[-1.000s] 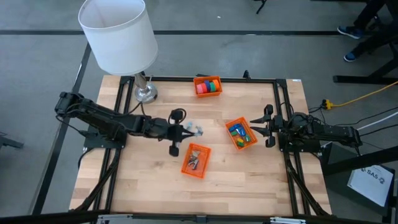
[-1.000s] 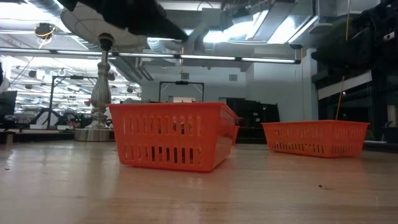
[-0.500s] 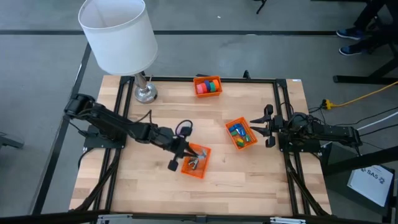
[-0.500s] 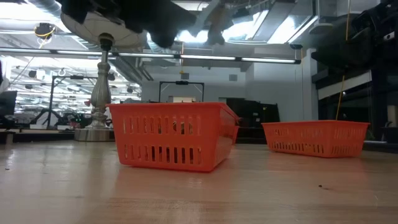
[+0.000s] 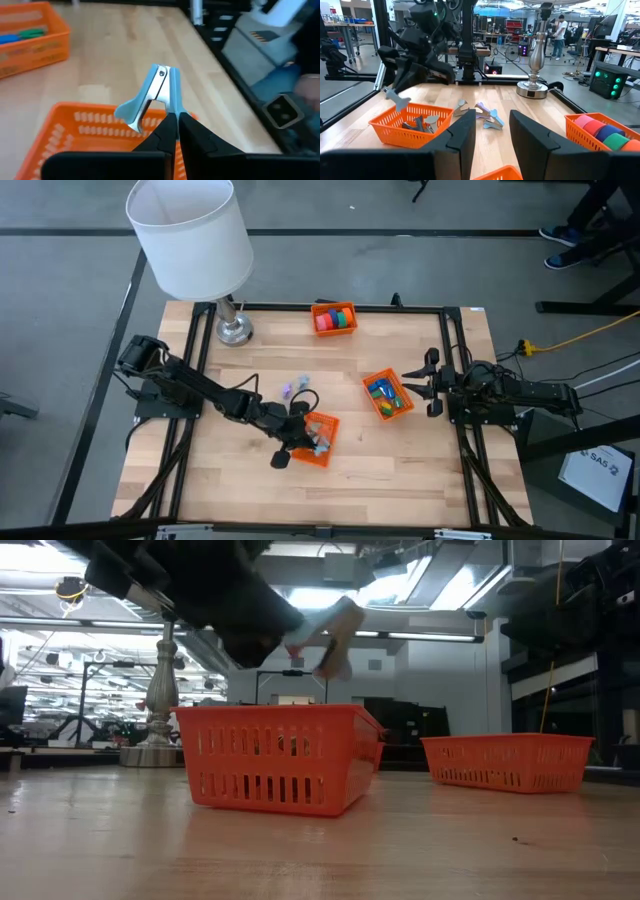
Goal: Pick and place Stapler, Stapler remover, tape
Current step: Put the blue staple remover into the bottom orange bin, then put the gray staple remover into the bottom orange bin
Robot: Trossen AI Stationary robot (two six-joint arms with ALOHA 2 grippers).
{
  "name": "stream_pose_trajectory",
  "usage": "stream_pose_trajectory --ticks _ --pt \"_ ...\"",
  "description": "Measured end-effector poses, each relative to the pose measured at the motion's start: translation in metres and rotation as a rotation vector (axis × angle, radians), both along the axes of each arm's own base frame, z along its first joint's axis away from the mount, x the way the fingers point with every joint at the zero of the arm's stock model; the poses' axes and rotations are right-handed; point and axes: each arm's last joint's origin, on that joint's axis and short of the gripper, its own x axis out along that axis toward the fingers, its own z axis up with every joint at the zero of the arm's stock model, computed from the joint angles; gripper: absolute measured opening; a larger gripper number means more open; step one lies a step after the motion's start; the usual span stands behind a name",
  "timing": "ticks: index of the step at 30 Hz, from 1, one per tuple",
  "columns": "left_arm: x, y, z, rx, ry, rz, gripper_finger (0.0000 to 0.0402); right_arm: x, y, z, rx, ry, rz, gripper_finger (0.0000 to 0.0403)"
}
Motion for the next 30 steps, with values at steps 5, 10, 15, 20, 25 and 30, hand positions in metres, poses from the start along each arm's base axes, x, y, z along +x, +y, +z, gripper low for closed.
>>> stream_pose_trajectory --ticks 5,10,15,20,25,30 --pt "0.000 0.006 -0.004 0.033 0.035 0.092 0.0033 0.000 0.000 0.000 0.000 0.000 0.001 0.0124" --pt "-0.001 0.014 -0.006 0.068 0.072 0.151 0.0059 0.000 0.000 0.000 0.000 0.000 0.000 0.0124" --pt "-0.003 0.023 -0.009 0.098 0.125 0.198 0.0089 0.000 0.000 0.000 0.000 0.000 0.000 0.0124" --pt "-0.015 0.037 0.015 0.096 0.121 0.235 0.0109 0.000 0.000 0.000 0.000 0.002 0.001 0.0124" --pt "-0.035 0.048 0.041 0.077 0.125 0.287 0.0119 0.000 0.000 0.000 0.000 0.002 0.000 0.0124" --pt "-0.057 0.054 0.051 -0.007 0.217 0.425 0.0125 0.000 0.000 0.000 0.000 0.001 0.001 0.0124"
